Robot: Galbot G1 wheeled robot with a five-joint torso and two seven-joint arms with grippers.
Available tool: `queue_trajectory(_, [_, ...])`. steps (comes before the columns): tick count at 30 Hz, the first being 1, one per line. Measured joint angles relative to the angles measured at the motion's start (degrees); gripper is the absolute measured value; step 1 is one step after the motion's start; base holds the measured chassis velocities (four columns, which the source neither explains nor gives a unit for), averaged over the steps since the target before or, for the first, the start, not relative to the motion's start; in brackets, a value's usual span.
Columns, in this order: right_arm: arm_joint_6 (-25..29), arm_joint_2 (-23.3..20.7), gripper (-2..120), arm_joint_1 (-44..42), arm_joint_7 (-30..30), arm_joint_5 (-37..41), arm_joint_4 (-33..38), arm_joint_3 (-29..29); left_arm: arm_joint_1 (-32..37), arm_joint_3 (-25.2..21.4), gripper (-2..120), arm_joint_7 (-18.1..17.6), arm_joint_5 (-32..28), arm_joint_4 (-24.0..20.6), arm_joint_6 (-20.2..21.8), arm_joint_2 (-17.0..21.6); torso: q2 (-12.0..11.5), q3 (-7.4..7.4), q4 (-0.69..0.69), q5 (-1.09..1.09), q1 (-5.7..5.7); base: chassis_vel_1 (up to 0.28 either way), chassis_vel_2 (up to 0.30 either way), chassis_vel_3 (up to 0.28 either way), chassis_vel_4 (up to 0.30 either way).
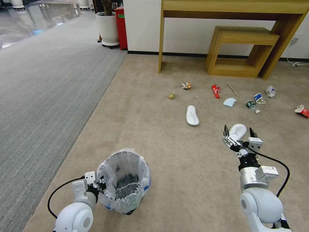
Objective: Pick up the trash bin and place the garbage on the floor into it.
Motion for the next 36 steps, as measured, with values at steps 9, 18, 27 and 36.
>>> queue_trajectory(9, [0.15, -0.05, 100, -0.35, 0.01, -0.05, -0.15, 0.22, -0.51, 0.23, 3, 0.17, 0.12, 0.70, -0.19, -0.57, 0.00, -0.01, 0.01, 0.00, 0.00, 0.000, 0.000, 0.000, 0.000])
queue_trajectory(18, [0.15, -0.12, 100, -0.62, 0.30, -0.04, -0.15, -0.13, 0.08, -0.41, 3, 1.17, 1.52, 0.12, -0.48, -1.39, -0.02, 0.02, -0.01, -0.06, 0.00, 0.000, 0.000, 0.000, 0.000])
queue_trajectory(27, [-0.16, -0.27, 100, -0.55, 0.36, 0.21, -0.06, -0.33, 0.48, -1.16, 3, 1.16, 1.37, -0.81, -0.38, -1.51, -0.03, 0.02, -0.01, -0.08, 0.00, 0.000, 0.000, 0.000, 0.000])
queue_trajectory(36, [-0.41, -0.55, 100, -0.52, 0.39, 0.39, 0.00, -0.51, 0.69, -2.58, 1, 0.85, 0.42, -2.79, 0.04, -1.61, -0.02, 0.02, 0.00, -0.04, 0.00, 0.000, 0.000, 0.000, 0.000])
